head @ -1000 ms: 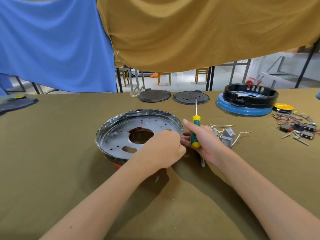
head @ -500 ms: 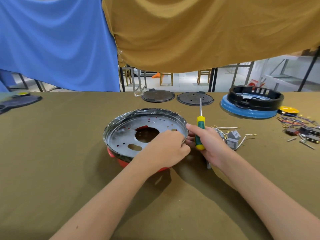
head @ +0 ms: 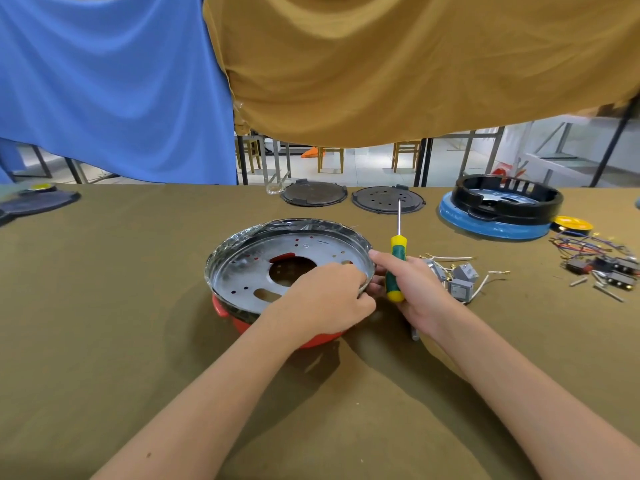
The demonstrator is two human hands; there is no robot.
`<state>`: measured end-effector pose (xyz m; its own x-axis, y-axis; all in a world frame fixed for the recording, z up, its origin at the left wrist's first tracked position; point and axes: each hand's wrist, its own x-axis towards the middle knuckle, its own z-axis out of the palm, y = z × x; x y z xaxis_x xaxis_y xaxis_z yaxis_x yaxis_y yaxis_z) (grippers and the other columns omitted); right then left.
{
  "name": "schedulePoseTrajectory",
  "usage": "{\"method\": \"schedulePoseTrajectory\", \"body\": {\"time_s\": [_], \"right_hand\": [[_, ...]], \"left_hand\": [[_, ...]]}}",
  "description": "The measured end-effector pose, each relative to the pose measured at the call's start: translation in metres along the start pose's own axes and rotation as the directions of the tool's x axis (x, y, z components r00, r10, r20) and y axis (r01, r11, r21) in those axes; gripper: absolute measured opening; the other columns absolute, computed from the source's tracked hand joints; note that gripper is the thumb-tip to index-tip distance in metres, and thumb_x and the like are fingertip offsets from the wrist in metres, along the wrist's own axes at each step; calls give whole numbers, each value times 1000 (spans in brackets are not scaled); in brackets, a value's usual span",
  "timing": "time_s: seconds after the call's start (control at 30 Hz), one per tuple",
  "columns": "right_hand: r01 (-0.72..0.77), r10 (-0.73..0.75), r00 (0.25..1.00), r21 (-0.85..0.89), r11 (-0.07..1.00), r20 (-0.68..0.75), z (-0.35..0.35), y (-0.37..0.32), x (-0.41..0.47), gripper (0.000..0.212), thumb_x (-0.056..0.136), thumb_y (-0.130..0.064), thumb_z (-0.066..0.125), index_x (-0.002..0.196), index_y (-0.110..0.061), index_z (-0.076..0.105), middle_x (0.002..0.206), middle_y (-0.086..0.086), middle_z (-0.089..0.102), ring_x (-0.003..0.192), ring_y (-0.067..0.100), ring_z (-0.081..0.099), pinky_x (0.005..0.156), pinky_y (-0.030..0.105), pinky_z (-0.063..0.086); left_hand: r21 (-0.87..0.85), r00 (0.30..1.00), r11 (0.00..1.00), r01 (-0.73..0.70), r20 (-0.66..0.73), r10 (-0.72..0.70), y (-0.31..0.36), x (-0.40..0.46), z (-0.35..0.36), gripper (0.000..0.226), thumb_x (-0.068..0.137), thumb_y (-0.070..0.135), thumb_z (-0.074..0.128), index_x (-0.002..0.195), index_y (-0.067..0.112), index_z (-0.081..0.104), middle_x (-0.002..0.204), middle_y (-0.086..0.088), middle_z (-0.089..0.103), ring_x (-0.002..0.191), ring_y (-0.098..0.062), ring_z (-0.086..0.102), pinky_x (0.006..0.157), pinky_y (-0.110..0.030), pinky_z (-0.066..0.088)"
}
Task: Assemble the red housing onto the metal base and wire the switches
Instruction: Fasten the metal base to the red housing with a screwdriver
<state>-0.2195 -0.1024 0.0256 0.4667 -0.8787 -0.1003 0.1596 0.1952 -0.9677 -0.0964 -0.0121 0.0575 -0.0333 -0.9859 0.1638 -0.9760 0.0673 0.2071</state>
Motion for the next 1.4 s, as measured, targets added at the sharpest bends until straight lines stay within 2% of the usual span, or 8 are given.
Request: {"method": "schedulePoseTrajectory", "body": {"time_s": [0.33, 0.7, 0.83, 0.9, 1.0, 1.1, 1.23, 1.4], "right_hand": [[13, -13, 1000, -10, 1000, -17, 2, 1, 0, 43, 90, -21, 68, 121, 6, 55, 87, 14, 65, 75, 22, 61, 69, 31, 57], [21, -23, 999, -45, 999, -38, 2, 5, 4, 39, 89, -26, 70, 116, -1, 57, 85, 9, 70, 71, 15, 67, 75, 34, 59], [16, -17, 999, -40, 999, -33, 2, 5, 2, 41, 89, -27, 71, 117, -1, 57, 92, 13, 69, 79, 20, 66, 83, 41, 59], [20, -22, 999, -40, 999, -29, 2, 4, 2, 42, 89, -27, 71, 118, 0, 57, 94, 15, 68, 82, 23, 66, 87, 45, 57], [26, -27, 999, -38, 999, -20, 2, 4, 2, 42, 89, -26, 71, 118, 2, 56, 93, 16, 66, 83, 25, 63, 90, 48, 55], [37, -38, 999, -38, 999, -14, 2, 4, 2, 41, 89, -25, 70, 117, 3, 57, 95, 21, 67, 84, 25, 64, 91, 49, 54], [46, -46, 999, -37, 998, -5, 0, 5, 5, 35, 90, -23, 70, 110, 3, 59, 91, 18, 63, 82, 25, 62, 86, 42, 56], [36, -38, 999, -50, 998, -33, 0, 5, 6, 36, 89, -24, 70, 112, 2, 59, 89, 13, 66, 80, 22, 64, 77, 36, 59]], "left_hand": [[-78, 996, 997, 4, 90, 3, -2, -6, -7, 18, 94, 26, 49, 86, 12, 57, 63, 2, 47, 56, -11, 43, 52, -27, 28], [-13, 995, 1000, -15, 103, 17, -3, -4, -9, 25, 92, 27, 52, 112, 14, 61, 67, 5, 47, 58, -9, 45, 50, -24, 28], [-67, 997, 998, -19, 74, 24, -5, -6, -9, 12, 91, 27, 54, 90, 16, 57, 59, 5, 43, 52, -10, 40, 48, -24, 25], [-116, 998, 993, 7, 62, 1, -6, -7, -8, 19, 89, 30, 56, 79, 15, 50, 57, 5, 41, 51, -10, 37, 50, -25, 25], [-140, 996, 989, 48, 76, -38, -11, -7, -13, 31, 88, 39, 59, 106, 14, 59, 67, 8, 46, 61, -10, 45, 56, -26, 32], [-118, 993, 990, 78, 97, -67, -23, -16, -24, 60, 85, 52, 61, 137, 24, 49, 86, 16, 48, 81, -7, 50, 68, -24, 41], [28, 982, 990, 139, 122, -141, -38, -34, -26, 80, 75, 76, 53, 138, 27, 43, 121, 9, 43, 112, -15, 46, 97, -36, 44], [153, 975, 973, 173, 114, -191, -33, -37, -12, 80, 79, 76, 42, 137, 21, 42, 124, -1, 42, 109, -22, 49, 91, -37, 47]]}}
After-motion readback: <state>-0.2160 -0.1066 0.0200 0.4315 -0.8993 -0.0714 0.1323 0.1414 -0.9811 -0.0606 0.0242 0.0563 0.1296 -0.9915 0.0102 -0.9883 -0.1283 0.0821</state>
